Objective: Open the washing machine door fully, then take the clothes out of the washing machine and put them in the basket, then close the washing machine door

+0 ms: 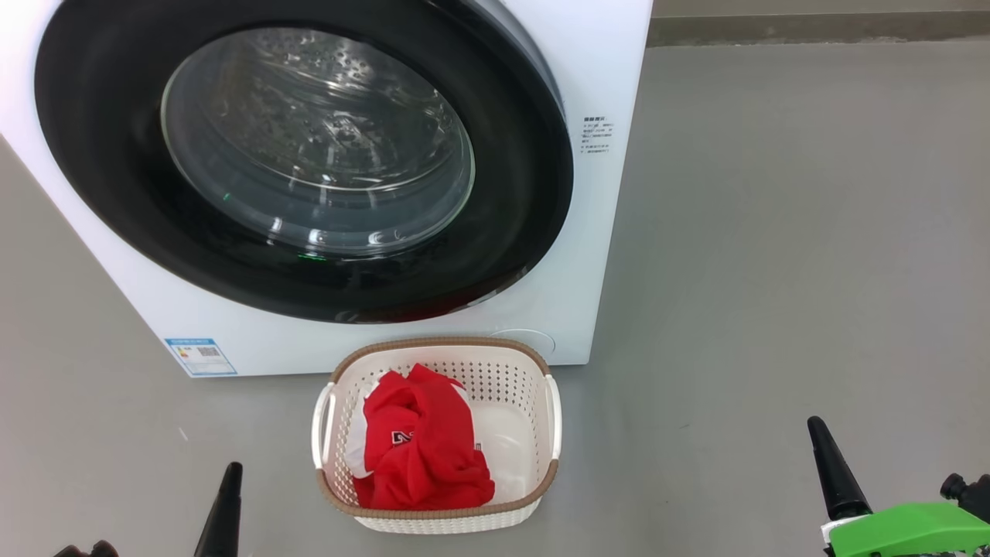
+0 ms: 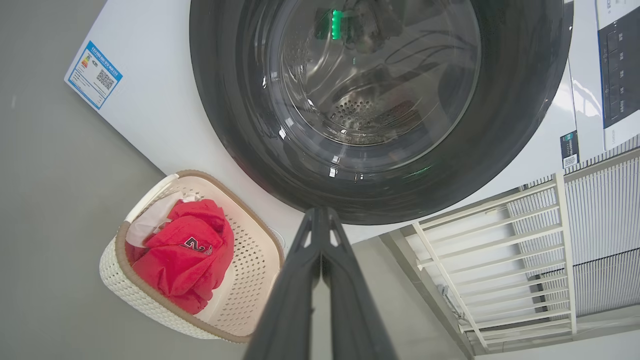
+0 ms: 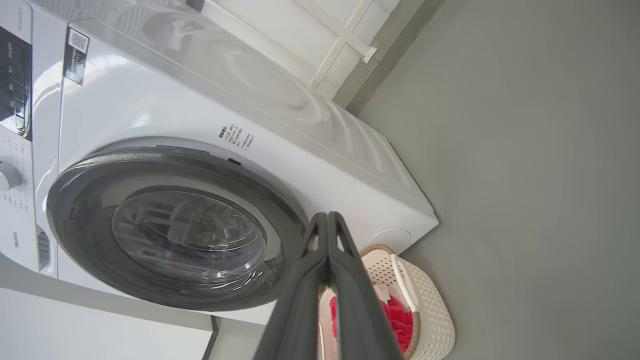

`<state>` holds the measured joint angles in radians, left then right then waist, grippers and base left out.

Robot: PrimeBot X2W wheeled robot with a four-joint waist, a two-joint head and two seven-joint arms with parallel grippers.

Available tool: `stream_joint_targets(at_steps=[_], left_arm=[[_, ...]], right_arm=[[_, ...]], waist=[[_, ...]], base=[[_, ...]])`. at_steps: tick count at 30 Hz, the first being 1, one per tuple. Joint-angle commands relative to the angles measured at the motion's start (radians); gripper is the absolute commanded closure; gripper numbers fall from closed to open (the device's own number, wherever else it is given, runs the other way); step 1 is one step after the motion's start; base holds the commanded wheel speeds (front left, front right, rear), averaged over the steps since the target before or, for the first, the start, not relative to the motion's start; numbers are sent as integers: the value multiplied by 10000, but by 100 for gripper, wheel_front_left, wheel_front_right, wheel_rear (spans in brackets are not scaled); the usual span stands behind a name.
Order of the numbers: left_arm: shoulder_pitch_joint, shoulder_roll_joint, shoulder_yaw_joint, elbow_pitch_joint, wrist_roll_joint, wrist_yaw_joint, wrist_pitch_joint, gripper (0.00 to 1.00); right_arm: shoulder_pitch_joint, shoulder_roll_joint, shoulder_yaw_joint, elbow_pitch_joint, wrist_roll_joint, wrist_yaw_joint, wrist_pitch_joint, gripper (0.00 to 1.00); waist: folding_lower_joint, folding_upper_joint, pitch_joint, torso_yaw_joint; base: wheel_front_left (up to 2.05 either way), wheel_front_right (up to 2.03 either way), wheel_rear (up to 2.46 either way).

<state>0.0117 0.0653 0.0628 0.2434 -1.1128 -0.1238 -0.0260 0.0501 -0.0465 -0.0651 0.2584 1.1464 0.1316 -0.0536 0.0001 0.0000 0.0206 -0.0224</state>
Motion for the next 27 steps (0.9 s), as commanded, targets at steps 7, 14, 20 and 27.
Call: stream_joint_targets(at_steps=[7,14,20,27], left_arm=[[-527,37,324,-156,-950,-48,283,100],[-648,3,360,-125,-1673,-52,485,100],[-752,-26,390,-99,-2292,-55,659,100],[-873,-60,426,-68,-3012,-59,860,100]], right_arm=[[-654,-203,45,-218,995,-6,245,100],[-815,-219,11,-207,1703,-7,452,100],[-954,-230,-19,-197,2308,-7,631,100],[-1116,-242,-57,-186,3009,-8,840,100]], waist=[[-1,0,-29,37],[-1,0,-55,71],[-1,0,-78,100],[-1,0,-104,133]], base=[[0,0,0],[0,0,0],[0,0,0],[0,0,0]])
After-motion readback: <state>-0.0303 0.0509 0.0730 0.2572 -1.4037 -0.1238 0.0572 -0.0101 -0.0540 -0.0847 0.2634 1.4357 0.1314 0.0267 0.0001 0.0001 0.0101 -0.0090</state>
